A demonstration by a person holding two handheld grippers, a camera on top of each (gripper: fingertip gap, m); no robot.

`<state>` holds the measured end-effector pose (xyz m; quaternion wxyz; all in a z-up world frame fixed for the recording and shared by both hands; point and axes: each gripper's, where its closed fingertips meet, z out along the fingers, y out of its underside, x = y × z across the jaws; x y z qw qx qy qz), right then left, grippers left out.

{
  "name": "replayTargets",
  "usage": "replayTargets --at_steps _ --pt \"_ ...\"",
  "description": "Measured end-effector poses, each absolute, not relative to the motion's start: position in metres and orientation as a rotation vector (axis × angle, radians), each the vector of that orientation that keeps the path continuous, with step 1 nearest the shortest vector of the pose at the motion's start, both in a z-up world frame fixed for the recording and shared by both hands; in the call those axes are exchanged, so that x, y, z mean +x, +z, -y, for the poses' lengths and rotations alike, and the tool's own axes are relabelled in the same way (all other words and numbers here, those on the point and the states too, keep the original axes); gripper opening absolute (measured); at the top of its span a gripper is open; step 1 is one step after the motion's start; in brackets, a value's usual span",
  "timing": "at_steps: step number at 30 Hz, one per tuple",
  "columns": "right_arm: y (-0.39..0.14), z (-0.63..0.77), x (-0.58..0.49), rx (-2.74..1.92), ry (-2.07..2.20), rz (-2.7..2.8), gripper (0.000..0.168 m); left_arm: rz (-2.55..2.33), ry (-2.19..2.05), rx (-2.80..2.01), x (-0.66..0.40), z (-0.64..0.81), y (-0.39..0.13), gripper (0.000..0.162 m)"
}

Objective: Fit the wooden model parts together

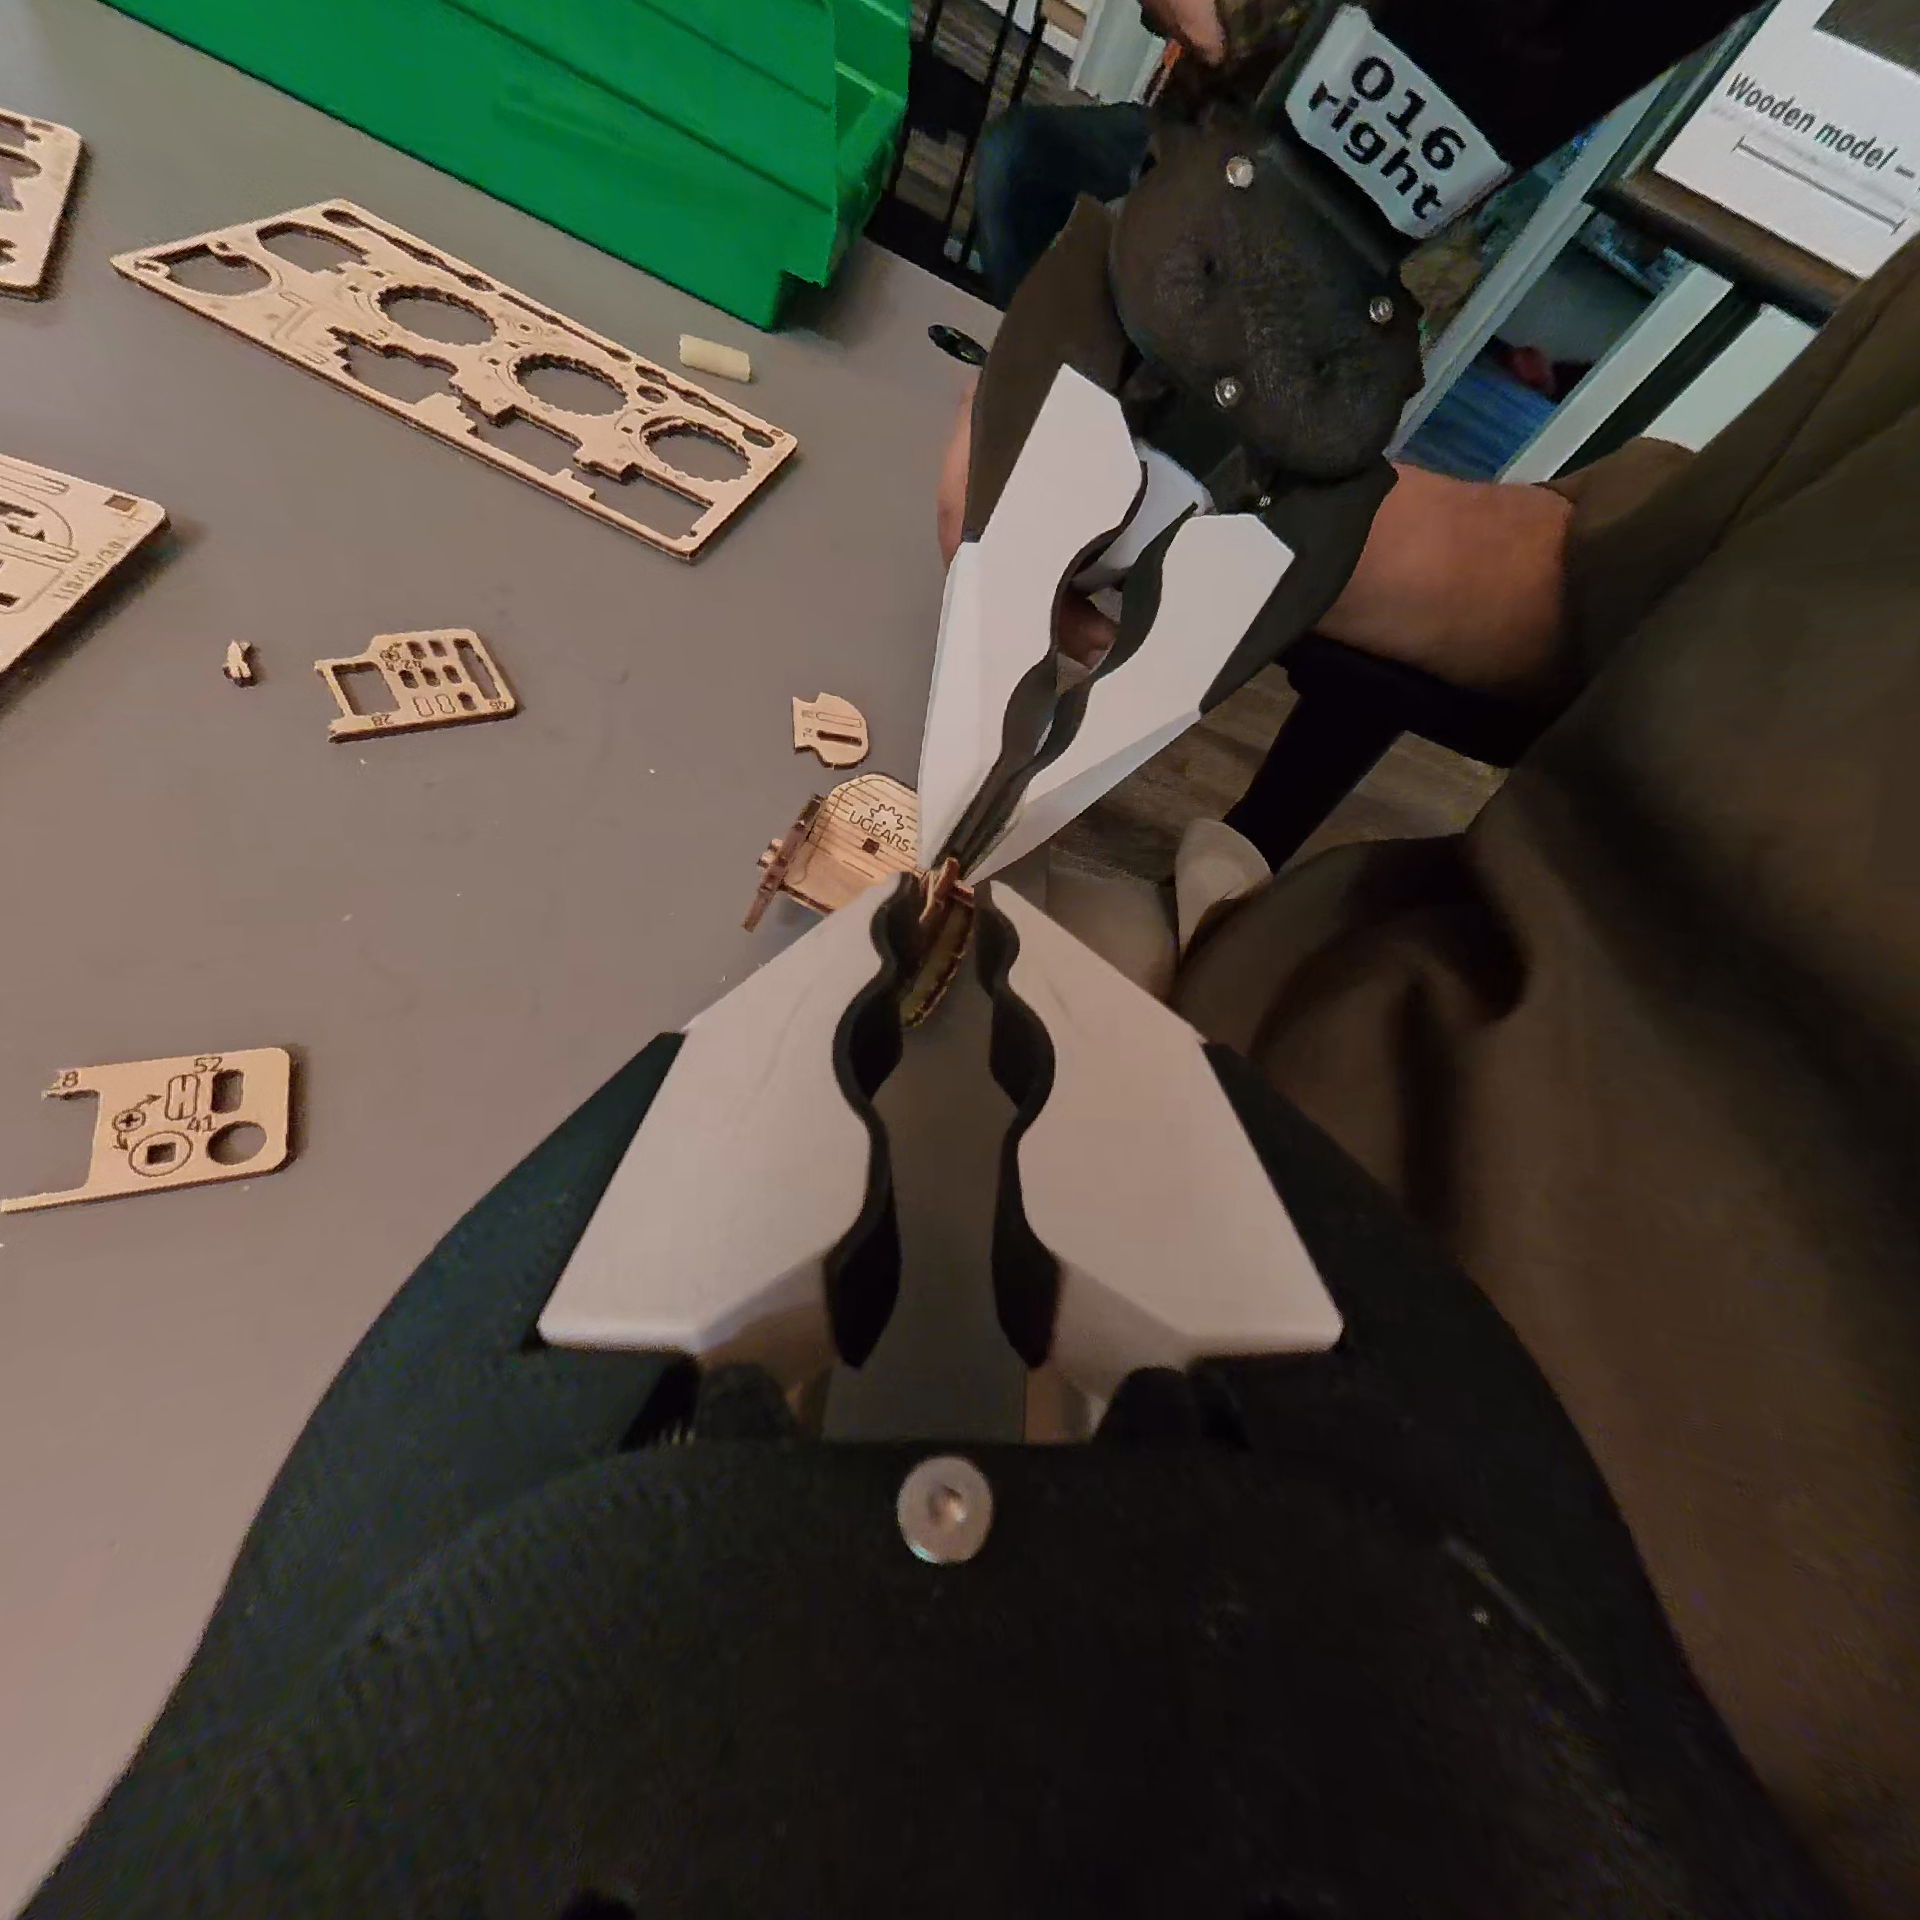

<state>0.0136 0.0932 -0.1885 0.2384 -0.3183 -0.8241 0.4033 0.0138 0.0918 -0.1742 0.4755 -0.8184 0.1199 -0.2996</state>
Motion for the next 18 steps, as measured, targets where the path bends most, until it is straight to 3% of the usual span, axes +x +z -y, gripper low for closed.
replayTargets --at_steps 18 --pt "-0.1885 -0.0927 0.0128 -0.867 1.100 2.250 0.001 -0.218 -0.772 -2.008 0.0069 -0.0948 -0.1753 0.017"
